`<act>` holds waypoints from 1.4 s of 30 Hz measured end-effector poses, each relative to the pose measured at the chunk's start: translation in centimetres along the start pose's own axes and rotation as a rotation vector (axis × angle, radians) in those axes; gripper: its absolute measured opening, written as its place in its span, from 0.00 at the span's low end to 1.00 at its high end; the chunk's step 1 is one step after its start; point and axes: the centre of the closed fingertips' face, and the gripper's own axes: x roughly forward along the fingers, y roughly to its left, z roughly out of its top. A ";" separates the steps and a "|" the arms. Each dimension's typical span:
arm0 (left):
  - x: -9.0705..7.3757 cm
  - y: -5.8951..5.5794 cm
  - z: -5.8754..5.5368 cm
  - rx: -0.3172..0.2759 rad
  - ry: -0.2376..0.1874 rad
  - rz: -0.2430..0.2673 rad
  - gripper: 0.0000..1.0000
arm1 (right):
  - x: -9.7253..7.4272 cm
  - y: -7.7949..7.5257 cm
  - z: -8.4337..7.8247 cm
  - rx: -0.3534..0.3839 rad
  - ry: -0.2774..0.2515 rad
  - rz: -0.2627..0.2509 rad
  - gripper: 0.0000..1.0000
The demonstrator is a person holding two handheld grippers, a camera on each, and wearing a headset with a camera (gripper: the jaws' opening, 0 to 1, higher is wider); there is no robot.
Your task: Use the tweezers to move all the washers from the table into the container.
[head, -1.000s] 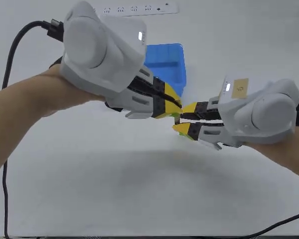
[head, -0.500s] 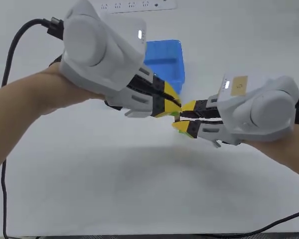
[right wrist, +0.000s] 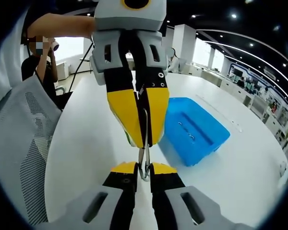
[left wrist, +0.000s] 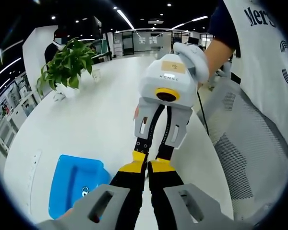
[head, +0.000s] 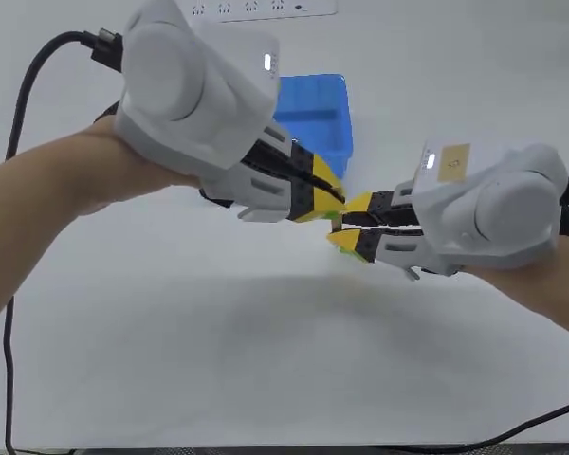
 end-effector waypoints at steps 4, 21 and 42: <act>-0.1 -0.1 -0.1 -0.002 0.002 -0.003 0.07 | 0.0 0.0 0.0 0.006 0.001 0.001 0.11; -3.6 0.4 1.2 0.023 -0.005 0.031 0.06 | -0.4 -0.1 3.9 -0.025 -0.049 -0.007 0.10; -9.0 3.7 3.6 0.118 -0.018 0.130 0.06 | -0.8 -3.6 10.3 -0.162 -0.106 -0.048 0.10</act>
